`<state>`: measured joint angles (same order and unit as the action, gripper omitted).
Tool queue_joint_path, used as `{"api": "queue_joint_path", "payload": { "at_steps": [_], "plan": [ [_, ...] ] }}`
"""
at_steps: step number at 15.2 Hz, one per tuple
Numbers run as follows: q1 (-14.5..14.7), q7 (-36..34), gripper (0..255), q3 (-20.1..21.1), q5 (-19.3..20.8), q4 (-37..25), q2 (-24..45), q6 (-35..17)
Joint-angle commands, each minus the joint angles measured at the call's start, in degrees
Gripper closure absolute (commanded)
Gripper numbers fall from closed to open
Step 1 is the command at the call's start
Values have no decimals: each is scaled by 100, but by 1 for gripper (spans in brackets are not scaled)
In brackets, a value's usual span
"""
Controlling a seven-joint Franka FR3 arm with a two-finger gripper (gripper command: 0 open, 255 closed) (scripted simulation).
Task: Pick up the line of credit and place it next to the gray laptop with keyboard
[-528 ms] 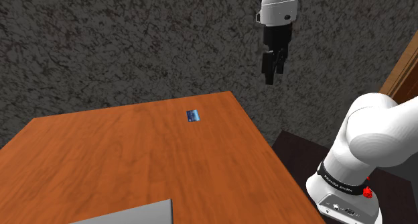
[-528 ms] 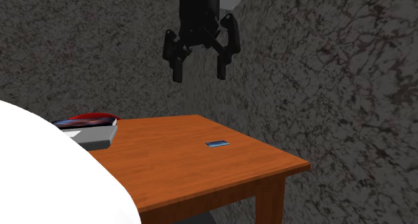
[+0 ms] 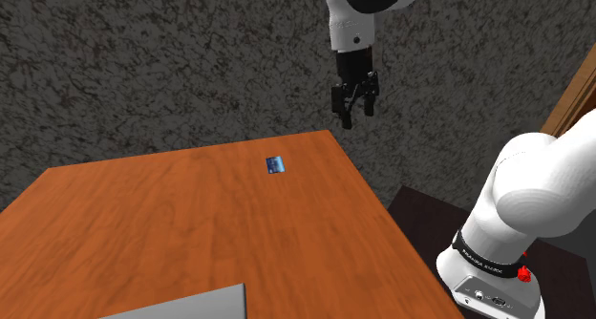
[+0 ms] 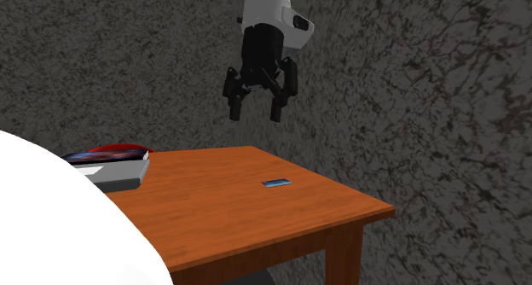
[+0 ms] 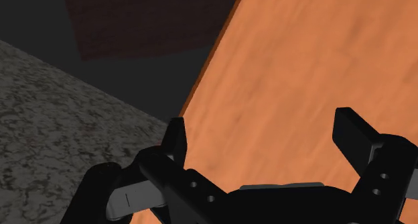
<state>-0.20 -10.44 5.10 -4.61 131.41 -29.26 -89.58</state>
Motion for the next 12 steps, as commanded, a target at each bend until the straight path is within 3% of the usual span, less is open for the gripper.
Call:
{"api": "queue_joint_path", "payload": {
  "at_steps": [1, 12],
  "plan": [
    [-33, -301, 0, 71, -152, -312, 589, -115],
    [-126, -1660, 0, 139, -824, -2337, 3517, -270]
  ]
}}
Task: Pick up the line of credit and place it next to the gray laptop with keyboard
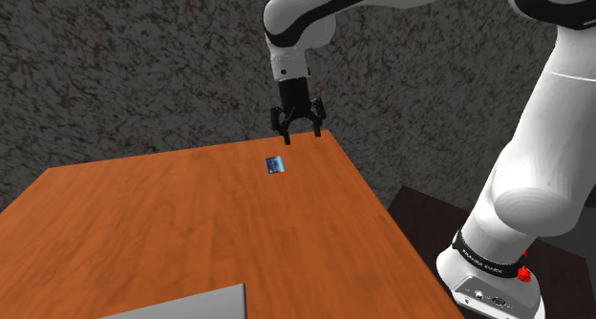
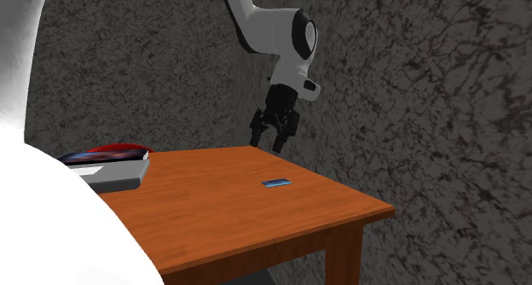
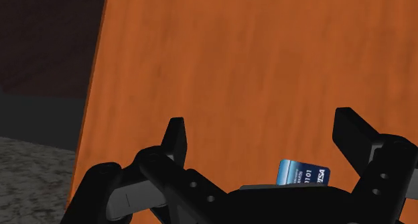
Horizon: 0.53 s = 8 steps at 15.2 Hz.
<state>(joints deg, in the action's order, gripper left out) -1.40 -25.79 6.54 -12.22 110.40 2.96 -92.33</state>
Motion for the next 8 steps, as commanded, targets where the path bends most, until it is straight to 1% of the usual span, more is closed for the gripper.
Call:
{"api": "queue_joint_path", "payload": {
  "at_steps": [1, 8],
  "plan": [
    [-11, -234, 0, -15, -124, -453, 558, 20],
    [-74, -975, 0, -100, -583, -2164, 2412, 267]
  ]
}}
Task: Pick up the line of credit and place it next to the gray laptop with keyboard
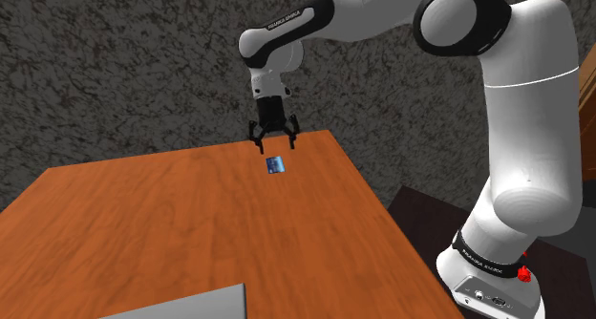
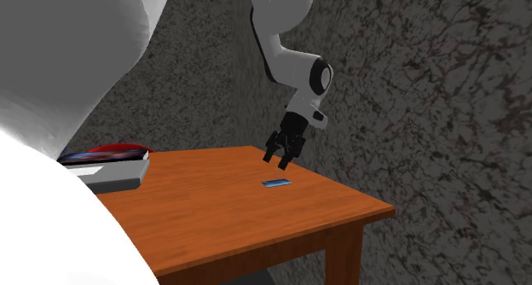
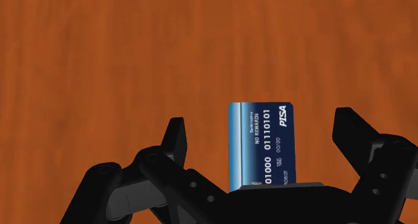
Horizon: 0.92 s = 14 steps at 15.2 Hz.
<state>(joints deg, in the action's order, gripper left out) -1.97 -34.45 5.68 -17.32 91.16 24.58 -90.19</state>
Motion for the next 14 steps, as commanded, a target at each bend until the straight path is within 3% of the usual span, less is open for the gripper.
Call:
{"api": "queue_joint_path", "payload": {
  "at_steps": [1, 8, 14],
  "plan": [
    [-26, -172, 0, -19, -113, -398, 406, 84],
    [60, -105, 0, 19, -169, 260, 285, -466],
    [67, -99, 0, 22, -174, 309, 278, -510]
  ]
}}
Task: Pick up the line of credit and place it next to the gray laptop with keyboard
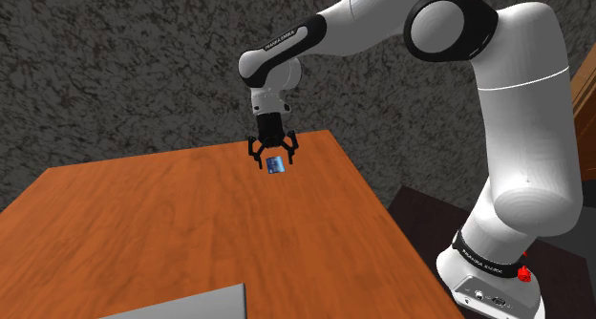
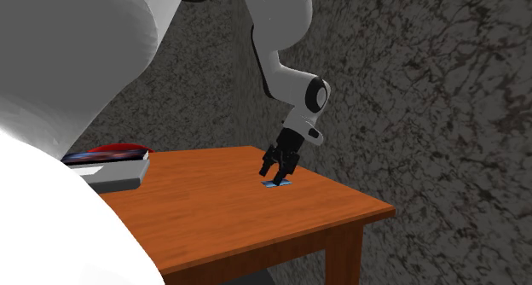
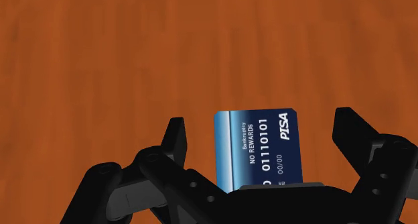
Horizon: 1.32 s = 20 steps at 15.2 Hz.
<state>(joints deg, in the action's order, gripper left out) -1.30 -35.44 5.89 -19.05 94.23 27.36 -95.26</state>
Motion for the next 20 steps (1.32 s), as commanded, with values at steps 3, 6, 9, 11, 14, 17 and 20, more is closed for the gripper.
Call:
{"api": "queue_joint_path", "payload": {
  "at_steps": [3, 6, 9, 11, 14, 17, 20],
  "plan": [
    [0, 0, 255, 0, 0, 2, 0, -2],
    [1, 0, 255, 0, 0, 1, 1, -2],
    [0, 0, 255, 0, 0, 2, 0, -3],
    [0, 1, 255, 0, 0, 3, -1, -3],
    [-6, -36, 255, 2, -1, -53, -66, 114],
    [-15, -92, 255, 6, -3, -151, -156, 292],
    [-25, -149, 255, 9, -5, -259, -238, 474]
  ]
}}
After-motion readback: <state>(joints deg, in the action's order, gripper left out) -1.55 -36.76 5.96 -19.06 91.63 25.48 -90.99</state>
